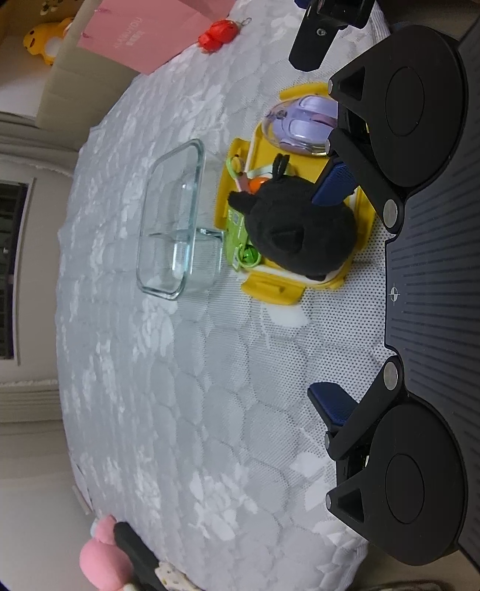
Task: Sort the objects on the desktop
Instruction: 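Move the left gripper down onto the black plush toy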
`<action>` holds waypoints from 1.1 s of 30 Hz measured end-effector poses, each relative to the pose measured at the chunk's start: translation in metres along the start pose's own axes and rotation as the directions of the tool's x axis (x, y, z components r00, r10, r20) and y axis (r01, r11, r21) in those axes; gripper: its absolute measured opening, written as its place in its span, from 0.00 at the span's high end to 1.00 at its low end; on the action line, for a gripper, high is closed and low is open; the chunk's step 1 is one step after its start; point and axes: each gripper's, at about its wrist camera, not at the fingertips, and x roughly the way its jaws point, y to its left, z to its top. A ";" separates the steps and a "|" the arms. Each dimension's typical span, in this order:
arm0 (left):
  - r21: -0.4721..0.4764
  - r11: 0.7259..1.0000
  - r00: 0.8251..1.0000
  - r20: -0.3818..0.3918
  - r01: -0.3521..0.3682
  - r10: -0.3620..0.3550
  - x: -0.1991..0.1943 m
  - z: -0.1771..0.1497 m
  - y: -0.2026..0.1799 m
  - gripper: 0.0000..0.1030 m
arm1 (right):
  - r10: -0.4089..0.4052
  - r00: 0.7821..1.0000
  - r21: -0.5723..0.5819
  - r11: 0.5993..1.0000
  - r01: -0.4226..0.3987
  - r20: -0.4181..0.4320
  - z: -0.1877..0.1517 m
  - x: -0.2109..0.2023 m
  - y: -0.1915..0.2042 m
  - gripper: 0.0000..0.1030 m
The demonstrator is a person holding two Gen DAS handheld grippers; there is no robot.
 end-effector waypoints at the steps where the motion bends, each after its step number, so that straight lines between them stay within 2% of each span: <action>1: 0.000 1.000 1.000 -0.003 0.000 0.000 0.001 0.000 0.000 0.00 | 0.001 1.000 0.000 1.000 -0.001 -0.001 0.000 0.001 0.000 0.00; 20: 0.005 1.000 1.000 -0.014 0.013 -0.013 0.005 -0.002 -0.001 0.00 | 0.005 1.000 -0.007 1.000 -0.005 -0.015 -0.004 0.006 0.001 0.00; 26: 0.046 0.998 0.999 0.007 0.035 -0.035 0.001 0.000 -0.008 0.00 | 0.027 1.000 0.008 1.000 -0.027 0.009 0.000 0.007 -0.005 0.00; 28: 0.059 0.998 1.000 -0.004 0.010 -0.010 0.004 0.003 -0.010 0.00 | 0.008 1.000 0.008 1.000 -0.008 0.009 0.002 0.009 -0.005 0.00; 30: 0.074 0.997 1.000 -0.024 0.013 -0.011 0.007 0.006 -0.013 0.00 | 0.031 0.999 0.017 0.999 -0.031 0.011 0.003 0.009 -0.005 0.00; 33: 0.072 0.997 1.000 0.007 0.016 -0.016 0.003 0.003 -0.012 0.00 | 0.051 0.999 0.006 0.999 -0.051 0.016 0.000 0.008 -0.005 0.00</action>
